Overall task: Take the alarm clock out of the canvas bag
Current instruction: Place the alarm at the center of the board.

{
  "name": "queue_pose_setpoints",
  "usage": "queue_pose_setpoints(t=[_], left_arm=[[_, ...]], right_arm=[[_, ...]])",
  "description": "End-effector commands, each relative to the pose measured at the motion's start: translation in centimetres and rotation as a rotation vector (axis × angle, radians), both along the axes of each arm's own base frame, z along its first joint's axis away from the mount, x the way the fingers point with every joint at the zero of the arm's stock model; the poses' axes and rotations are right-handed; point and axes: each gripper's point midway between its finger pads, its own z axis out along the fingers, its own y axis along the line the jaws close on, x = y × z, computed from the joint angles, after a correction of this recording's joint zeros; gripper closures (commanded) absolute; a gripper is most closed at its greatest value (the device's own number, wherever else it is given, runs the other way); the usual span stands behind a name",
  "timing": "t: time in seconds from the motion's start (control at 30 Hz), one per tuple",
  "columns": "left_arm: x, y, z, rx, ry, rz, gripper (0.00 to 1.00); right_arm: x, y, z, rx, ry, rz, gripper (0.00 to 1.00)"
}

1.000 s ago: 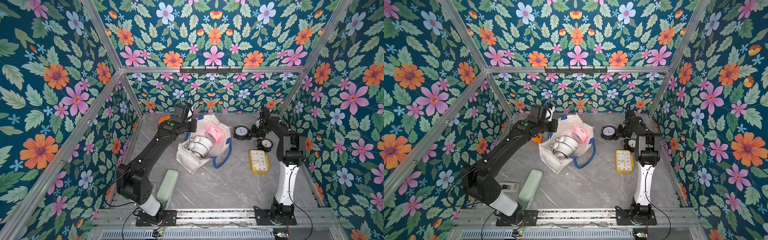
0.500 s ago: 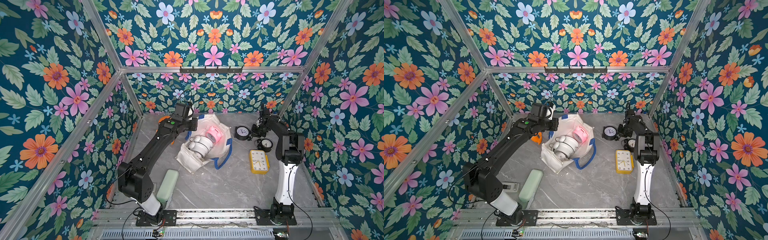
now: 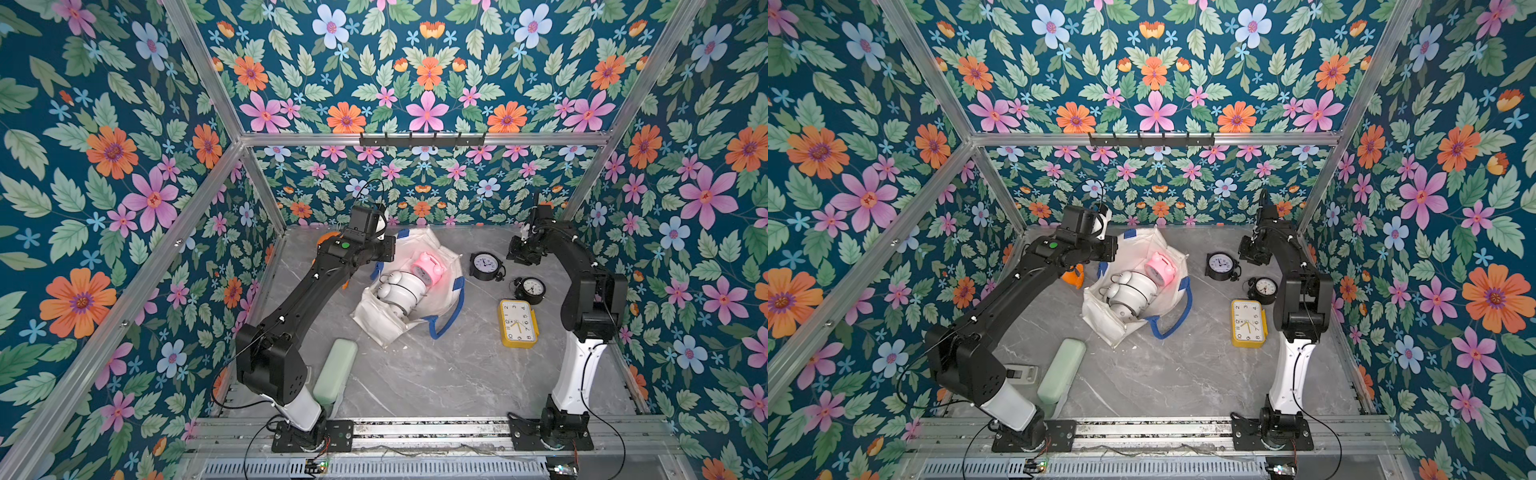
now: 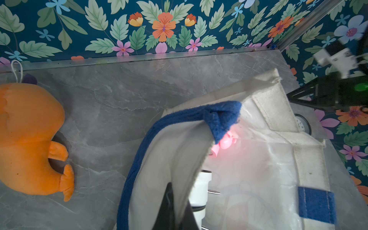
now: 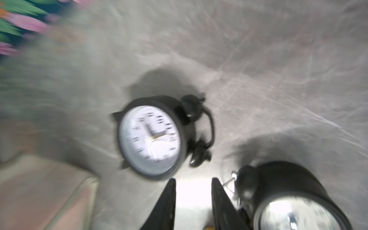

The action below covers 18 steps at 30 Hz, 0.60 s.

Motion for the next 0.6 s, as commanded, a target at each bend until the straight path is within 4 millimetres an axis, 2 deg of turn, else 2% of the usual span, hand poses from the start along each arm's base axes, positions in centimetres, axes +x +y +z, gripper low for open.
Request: queue_pose_setpoints(t=[0.0,0.1,0.23,0.27,0.33,0.43,0.57], left_arm=[[0.0,-0.8,1.3,-0.040,-0.036,-0.038,1.00],[-0.5,-1.5,1.7,-0.069,-0.033,-0.083,1.00],[-1.3,-2.6,2.5,-0.112,-0.039,-0.147,1.00],[-1.5,-2.8,2.7,-0.118,-0.041,-0.158,1.00],[-1.8,-2.9,3.0,-0.124,-0.048,-0.173,1.00],[-2.0,-3.1,3.5,-0.133,-0.061,-0.183,1.00],[-2.3,-3.4,3.9,-0.150,-0.072,-0.207,1.00]], right_arm=[[-0.8,3.0,4.8,0.064,-0.129,0.104,0.68],[-2.4,7.3,9.6,0.081,-0.275,0.236,0.68],[-5.1,12.9,13.6,0.090,-0.415,0.392,0.68],[-6.2,14.2,15.2,0.095,-0.464,0.429,0.68],[-8.0,16.8,16.2,0.105,-0.510,0.512,0.69],[-10.8,20.8,16.7,0.082,-0.567,0.651,0.69],[-13.9,24.9,15.7,0.068,-0.622,0.780,0.69]])
